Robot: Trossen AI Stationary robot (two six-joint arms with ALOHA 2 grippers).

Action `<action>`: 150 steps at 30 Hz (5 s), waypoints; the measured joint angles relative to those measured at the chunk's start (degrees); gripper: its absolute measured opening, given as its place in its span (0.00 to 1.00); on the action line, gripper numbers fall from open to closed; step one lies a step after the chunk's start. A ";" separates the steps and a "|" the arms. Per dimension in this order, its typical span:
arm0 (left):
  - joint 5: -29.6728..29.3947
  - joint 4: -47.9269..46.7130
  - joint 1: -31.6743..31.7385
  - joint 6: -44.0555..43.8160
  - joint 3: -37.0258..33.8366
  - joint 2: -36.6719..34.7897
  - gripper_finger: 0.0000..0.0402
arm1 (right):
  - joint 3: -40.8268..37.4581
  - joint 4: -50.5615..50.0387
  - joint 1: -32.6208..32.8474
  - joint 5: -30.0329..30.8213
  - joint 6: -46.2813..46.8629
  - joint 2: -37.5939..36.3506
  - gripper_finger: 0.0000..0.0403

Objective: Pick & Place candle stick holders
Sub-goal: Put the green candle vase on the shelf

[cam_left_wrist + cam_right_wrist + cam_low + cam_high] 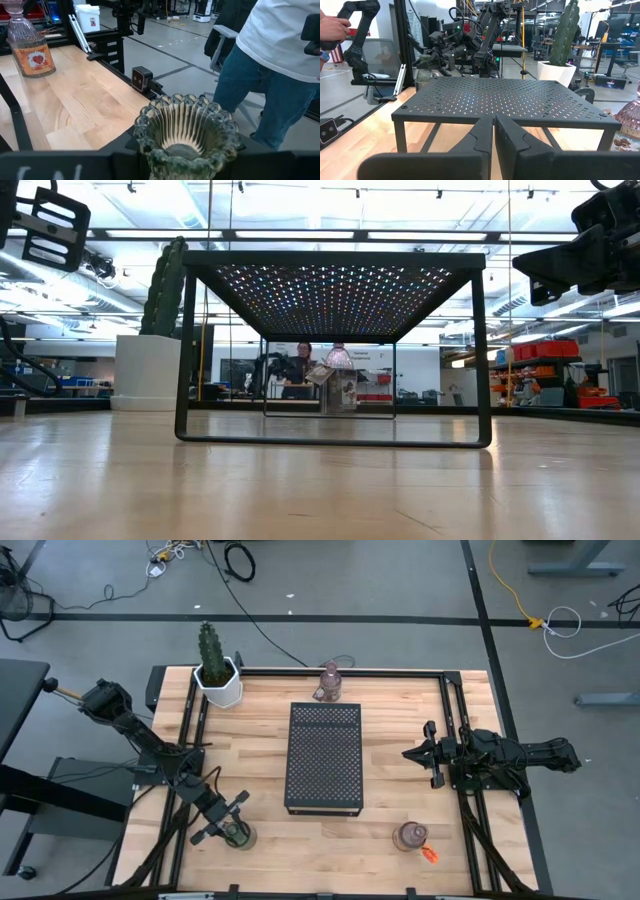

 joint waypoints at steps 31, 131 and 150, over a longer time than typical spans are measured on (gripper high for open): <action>-3.77 -9.93 0.07 -1.53 12.68 0.02 0.32 | 0.00 0.01 0.00 -0.02 -0.01 0.00 0.06; -5.88 -21.64 43.85 7.49 29.46 9.11 0.32 | -0.01 0.00 0.00 0.00 -0.01 0.00 0.06; -5.88 -17.65 44.17 7.15 29.38 14.67 0.33 | 0.00 0.02 0.00 0.02 -0.01 0.00 0.06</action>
